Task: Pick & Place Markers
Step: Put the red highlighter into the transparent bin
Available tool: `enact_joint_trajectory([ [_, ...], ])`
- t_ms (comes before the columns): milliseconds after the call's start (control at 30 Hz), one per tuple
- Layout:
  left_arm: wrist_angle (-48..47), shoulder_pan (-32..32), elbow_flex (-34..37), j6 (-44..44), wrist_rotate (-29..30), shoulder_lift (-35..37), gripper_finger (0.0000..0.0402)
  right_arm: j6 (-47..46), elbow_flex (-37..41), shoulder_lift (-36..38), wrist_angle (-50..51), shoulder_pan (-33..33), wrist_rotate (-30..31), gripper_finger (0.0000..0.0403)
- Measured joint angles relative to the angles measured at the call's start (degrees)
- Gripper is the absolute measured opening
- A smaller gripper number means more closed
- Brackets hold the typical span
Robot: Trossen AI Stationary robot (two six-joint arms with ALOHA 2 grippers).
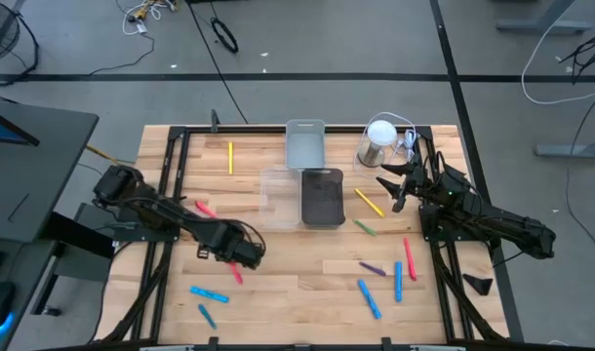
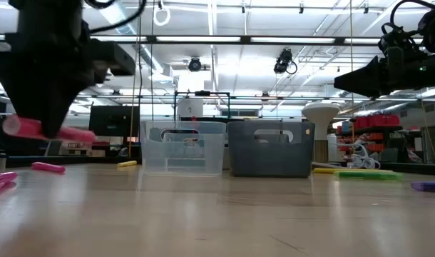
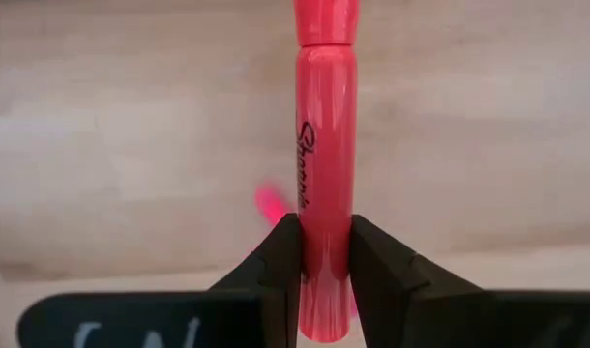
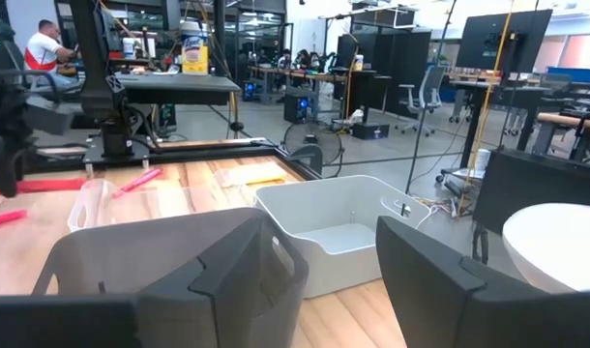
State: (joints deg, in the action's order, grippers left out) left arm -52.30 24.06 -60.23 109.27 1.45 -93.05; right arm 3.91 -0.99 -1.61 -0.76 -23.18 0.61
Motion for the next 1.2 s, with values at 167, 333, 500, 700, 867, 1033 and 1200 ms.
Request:
enact_joint_trajectory([
  [167, -3.24, 1.62, -0.04, 1.63, 0.29, 4.26, 0.0071, 0.00, 0.00, 0.00, 0.01, 0.00, -0.01, 0.0208],
  [333, -5.70, 2.63, -0.07, 2.61, 0.31, 8.67, 0.0070, 0.00, -0.02, 0.00, -0.01, 0.02, -0.01, 0.0208],
  [500, -5.91, 2.59, -0.11, 2.31, 0.74, 12.21, 0.0070, 0.01, 0.00, 0.00, 0.01, 0.00, 0.01, 0.0208],
  [700, -6.09, 2.85, -0.11, 1.15, 0.76, 12.85, 0.0070, 0.00, 0.00, 0.00, 0.00, 0.00, 0.01, 0.0208],
  [867, -6.25, 1.02, -0.14, -0.89, 0.67, 12.86, 0.0070, 0.00, 0.00, 0.00, 0.01, 0.00, 0.00, 0.0208],
  [1033, -8.15, -4.74, -2.76, -5.10, 0.31, 11.99, 0.0070, 0.00, 0.00, 0.00, -0.01, 0.00, 0.01, 0.0208],
  [1200, -9.49, -11.60, -6.80, -11.29, 0.17, 9.73, 0.0070, 0.00, 0.00, 0.01, -0.01, 0.01, -0.01, 0.0208],
])
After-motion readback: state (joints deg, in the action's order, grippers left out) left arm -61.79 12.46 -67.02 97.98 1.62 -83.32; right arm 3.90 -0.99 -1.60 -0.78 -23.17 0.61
